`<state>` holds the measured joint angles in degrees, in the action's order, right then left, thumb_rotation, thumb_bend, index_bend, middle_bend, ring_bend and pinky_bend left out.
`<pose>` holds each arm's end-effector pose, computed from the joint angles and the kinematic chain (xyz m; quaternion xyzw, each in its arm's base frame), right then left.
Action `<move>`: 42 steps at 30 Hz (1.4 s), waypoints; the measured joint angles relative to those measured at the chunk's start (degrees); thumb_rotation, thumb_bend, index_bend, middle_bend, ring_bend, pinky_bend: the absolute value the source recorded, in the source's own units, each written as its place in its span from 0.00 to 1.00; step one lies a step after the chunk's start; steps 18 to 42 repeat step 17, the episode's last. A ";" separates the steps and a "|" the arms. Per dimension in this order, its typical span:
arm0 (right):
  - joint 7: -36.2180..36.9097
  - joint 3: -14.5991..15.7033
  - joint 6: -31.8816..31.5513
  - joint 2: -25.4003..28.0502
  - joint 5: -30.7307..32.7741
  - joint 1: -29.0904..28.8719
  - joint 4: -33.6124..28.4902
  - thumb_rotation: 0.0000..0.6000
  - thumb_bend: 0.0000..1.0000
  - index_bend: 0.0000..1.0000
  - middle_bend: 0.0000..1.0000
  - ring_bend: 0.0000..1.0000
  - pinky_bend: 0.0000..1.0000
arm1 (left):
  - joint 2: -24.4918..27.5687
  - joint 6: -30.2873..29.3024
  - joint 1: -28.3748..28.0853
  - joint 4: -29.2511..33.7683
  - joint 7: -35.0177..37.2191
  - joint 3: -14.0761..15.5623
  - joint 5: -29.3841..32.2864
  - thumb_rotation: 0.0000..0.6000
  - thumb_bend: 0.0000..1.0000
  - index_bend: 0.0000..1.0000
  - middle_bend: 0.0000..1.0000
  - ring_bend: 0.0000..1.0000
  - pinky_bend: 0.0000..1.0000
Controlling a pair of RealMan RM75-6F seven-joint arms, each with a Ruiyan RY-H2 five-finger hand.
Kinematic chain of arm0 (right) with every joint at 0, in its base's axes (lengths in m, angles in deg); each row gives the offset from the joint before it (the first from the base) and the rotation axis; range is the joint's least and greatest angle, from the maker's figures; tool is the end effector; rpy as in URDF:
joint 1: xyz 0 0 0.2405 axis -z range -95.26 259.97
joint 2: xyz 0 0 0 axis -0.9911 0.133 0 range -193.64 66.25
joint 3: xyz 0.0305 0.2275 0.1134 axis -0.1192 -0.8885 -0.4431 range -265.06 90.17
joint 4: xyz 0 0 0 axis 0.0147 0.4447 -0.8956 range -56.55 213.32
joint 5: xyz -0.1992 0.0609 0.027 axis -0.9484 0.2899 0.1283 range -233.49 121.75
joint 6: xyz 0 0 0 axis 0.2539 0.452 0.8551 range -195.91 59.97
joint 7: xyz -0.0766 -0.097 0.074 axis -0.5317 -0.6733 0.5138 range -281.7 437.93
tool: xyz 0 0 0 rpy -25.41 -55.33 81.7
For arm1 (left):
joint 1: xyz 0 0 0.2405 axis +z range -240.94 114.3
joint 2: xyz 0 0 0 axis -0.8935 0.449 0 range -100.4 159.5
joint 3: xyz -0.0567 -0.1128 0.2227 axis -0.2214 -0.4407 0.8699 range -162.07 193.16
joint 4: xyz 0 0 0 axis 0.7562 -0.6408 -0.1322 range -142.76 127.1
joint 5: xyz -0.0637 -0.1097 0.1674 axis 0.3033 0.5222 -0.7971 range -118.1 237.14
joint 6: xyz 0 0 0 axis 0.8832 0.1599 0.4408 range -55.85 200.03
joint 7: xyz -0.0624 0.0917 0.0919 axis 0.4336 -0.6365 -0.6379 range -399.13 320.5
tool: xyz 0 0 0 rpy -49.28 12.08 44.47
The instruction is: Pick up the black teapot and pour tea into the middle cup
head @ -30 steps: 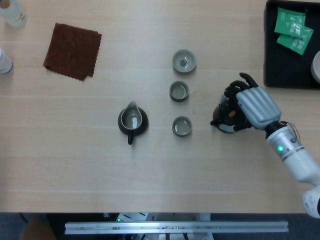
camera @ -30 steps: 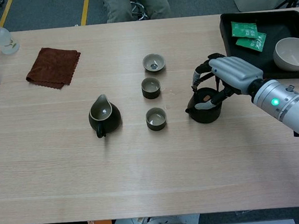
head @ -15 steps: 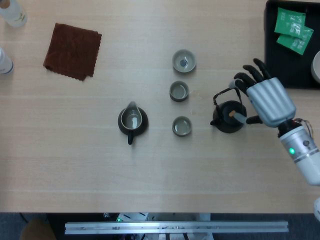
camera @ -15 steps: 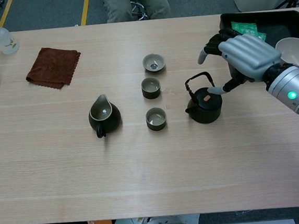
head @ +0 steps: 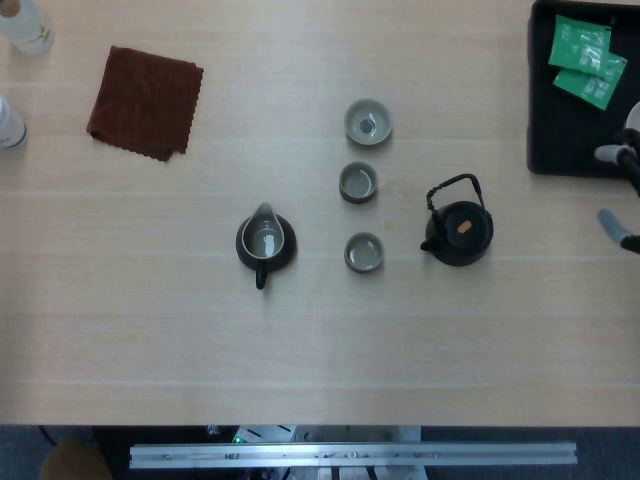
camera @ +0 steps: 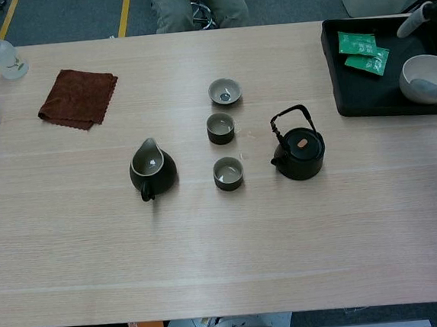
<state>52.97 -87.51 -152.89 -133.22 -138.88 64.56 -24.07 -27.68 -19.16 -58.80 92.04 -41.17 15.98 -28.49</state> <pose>-0.2308 -0.2239 0.1121 0.6715 -0.2898 0.3768 0.5685 -0.3113 0.1182 0.1895 -0.5665 -0.4067 -0.3537 0.6234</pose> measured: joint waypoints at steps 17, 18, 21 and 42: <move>4.76 2.89 -7.49 5.57 -3.05 10.43 0.04 0.95 0.19 0.32 0.27 0.13 0.00 | -1.72 -1.90 -0.12 -0.41 -3.16 0.10 -2.62 1.00 0.36 0.18 0.11 0.09 0.12; 4.76 2.89 -7.49 5.57 -3.05 10.43 0.04 0.95 0.19 0.32 0.27 0.13 0.00 | -1.72 -1.90 -0.12 -0.41 -3.16 0.10 -2.62 1.00 0.36 0.18 0.11 0.09 0.12; 4.76 2.89 -7.49 5.57 -3.05 10.43 0.04 0.95 0.19 0.32 0.27 0.13 0.00 | -1.72 -1.90 -0.12 -0.41 -3.16 0.10 -2.62 1.00 0.36 0.18 0.11 0.09 0.12; 4.76 2.89 -7.49 5.57 -3.05 10.43 0.04 0.95 0.19 0.32 0.27 0.13 0.00 | -1.72 -1.90 -0.12 -0.41 -3.16 0.10 -2.62 1.00 0.36 0.18 0.11 0.09 0.12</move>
